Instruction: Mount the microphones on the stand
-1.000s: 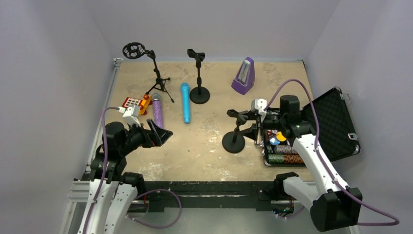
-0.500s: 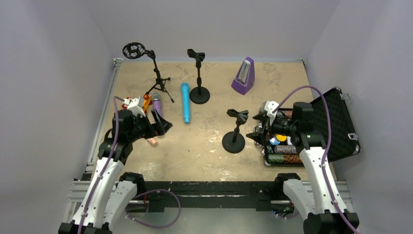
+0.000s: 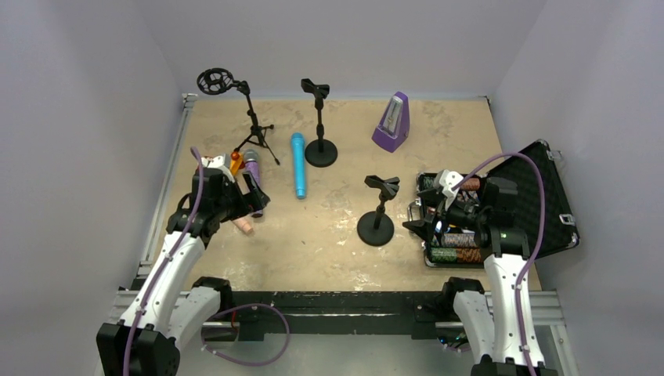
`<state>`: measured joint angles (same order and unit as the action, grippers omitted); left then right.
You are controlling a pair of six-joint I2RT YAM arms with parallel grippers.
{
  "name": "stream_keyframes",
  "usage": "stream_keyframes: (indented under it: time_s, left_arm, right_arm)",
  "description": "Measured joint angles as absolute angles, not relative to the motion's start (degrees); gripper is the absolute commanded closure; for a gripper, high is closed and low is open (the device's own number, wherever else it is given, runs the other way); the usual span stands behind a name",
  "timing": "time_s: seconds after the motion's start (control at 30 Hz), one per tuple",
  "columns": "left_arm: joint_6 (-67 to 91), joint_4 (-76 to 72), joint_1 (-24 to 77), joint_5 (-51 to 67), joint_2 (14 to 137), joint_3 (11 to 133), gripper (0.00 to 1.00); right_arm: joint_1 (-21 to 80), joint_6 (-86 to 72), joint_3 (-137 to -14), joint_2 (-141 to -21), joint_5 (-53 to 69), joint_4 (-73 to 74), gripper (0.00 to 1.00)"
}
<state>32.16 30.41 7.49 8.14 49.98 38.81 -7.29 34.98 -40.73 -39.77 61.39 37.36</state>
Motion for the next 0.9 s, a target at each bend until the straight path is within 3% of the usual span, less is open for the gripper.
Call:
stream_keyframes:
  time_s: [0.63,0.9]
  left_arm:
    - [36.9,29.4,3.8,0.3,49.4,34.0,0.04]
    - [36.8,31.4,3.4,-0.4,51.9,39.0,0.03]
  right_arm:
    - [-8.4,32.3,-40.7,-39.2,62.1,37.3,0.03]
    - [-8.7,32.3,-40.7,-39.2,62.1,37.3,0.03]
